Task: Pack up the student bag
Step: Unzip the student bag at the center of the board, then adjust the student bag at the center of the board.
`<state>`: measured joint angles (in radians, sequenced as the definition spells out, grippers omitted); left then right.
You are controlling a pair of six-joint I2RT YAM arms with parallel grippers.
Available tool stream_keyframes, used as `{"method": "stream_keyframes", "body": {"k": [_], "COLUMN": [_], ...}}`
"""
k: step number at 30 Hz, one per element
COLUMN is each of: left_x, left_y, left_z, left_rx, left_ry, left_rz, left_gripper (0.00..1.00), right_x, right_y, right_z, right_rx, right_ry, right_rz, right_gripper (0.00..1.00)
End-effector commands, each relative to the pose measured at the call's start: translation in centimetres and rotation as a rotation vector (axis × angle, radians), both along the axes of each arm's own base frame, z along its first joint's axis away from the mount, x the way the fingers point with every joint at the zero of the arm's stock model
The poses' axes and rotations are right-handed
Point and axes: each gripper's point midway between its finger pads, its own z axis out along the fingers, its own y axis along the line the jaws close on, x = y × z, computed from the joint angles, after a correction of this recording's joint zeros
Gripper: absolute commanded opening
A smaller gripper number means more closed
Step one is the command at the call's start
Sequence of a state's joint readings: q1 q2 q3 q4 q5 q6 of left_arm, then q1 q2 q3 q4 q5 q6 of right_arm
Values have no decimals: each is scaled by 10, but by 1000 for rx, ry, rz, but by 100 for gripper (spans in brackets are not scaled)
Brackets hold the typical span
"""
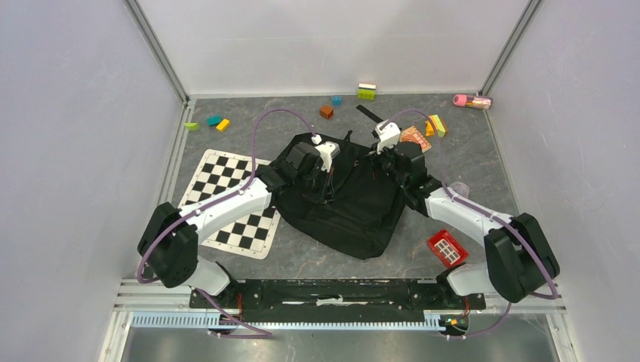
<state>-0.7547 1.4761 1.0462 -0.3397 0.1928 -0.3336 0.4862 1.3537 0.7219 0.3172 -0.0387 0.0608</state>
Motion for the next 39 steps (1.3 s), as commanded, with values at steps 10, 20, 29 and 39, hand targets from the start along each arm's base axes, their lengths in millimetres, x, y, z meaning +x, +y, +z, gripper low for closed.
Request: {"method": "stream_keyframes", "body": {"k": [10, 20, 29, 39], "left_x": [-19, -13, 47, 60], "left_y": [-11, -12, -20, -29], "left_z": [25, 38, 75, 9], "left_rx": [-41, -40, 23, 136], "left_ry": [-18, -62, -194, -83], "left_rz": [-133, -133, 35, 39], "left_gripper": [2, 17, 100, 98], "right_x": [74, 78, 29, -33], "right_y": [-27, 7, 24, -19], "right_z": [38, 47, 73, 58], "right_rx": [-127, -104, -39, -82], "right_ry": [-163, -140, -66, 63], "right_rz": [-238, -71, 118, 44], "right_gripper": [0, 0, 75, 89]}}
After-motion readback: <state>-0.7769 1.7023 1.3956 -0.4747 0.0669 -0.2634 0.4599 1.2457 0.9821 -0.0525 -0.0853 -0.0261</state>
